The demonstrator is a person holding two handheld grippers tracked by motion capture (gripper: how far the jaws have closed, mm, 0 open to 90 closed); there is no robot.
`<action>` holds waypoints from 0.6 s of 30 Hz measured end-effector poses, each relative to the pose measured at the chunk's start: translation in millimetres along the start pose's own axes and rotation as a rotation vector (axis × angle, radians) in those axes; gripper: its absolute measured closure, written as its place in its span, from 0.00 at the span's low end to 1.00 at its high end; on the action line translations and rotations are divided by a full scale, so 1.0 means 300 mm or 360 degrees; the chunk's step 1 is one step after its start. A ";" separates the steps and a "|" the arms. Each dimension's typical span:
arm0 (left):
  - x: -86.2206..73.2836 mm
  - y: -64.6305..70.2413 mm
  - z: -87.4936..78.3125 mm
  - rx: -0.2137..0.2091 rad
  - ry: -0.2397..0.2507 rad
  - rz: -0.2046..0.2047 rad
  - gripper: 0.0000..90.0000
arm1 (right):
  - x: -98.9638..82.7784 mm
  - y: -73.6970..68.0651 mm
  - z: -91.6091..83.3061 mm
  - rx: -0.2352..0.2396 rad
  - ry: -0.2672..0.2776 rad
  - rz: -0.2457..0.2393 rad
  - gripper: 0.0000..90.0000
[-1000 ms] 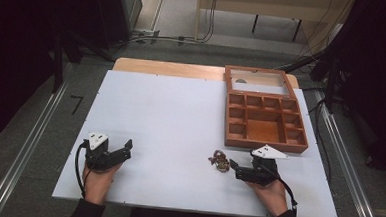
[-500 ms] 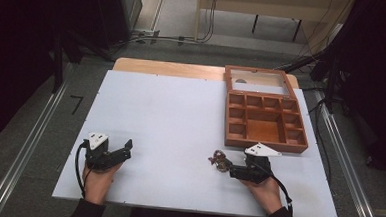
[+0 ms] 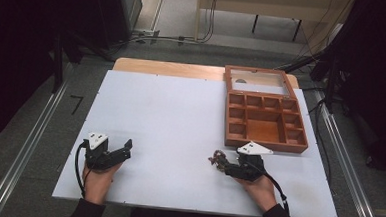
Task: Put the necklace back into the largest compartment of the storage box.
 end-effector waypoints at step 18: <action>0.000 0.001 0.001 -0.0001 -0.0002 -0.0002 0.17 | 0.001 -0.034 0.020 0.0078 -0.0025 -0.0075 0.61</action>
Point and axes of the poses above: each handheld gripper's, and its own axes: z roughly forward along the jaws, x roughly out of its top, y roughly to its right, the point moved 8 cm from there along z, roughly forward along the jaws, and after that the axes turned 5 degrees about -x, right-handed, at the moved point
